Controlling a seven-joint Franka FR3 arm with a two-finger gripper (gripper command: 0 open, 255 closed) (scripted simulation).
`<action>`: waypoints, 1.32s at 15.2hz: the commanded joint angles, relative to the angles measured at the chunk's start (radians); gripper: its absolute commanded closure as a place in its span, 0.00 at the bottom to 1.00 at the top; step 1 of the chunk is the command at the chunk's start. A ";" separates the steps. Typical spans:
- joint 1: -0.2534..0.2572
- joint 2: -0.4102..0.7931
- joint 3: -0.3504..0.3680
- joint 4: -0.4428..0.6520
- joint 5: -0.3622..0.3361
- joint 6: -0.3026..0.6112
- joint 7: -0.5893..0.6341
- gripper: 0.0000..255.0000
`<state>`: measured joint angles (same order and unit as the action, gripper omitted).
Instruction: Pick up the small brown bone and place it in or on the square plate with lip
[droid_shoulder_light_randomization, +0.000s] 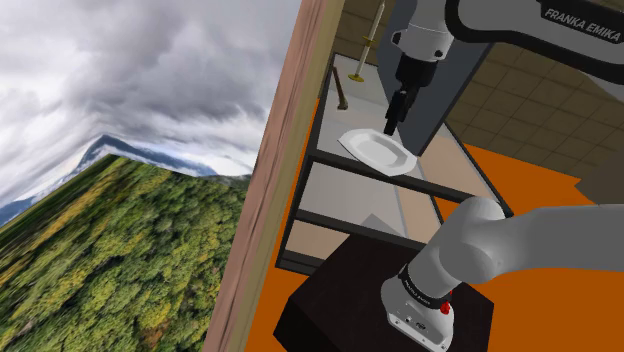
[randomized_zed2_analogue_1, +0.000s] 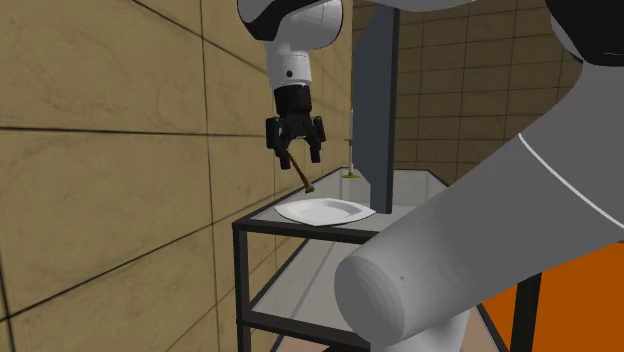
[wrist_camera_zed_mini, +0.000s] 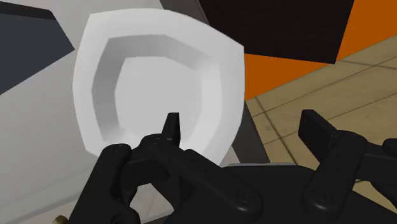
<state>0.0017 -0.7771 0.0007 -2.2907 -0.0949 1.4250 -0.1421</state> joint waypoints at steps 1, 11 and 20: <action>0.000 0.000 0.000 0.000 0.000 0.000 0.000 0.00; -0.024 0.092 -0.177 -0.085 -0.098 0.423 -0.173 0.00; 0.005 0.288 -0.355 -0.033 -0.076 0.787 -0.351 0.00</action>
<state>-0.0002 -0.5177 -0.3306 -2.3295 -0.1796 2.1614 -0.4682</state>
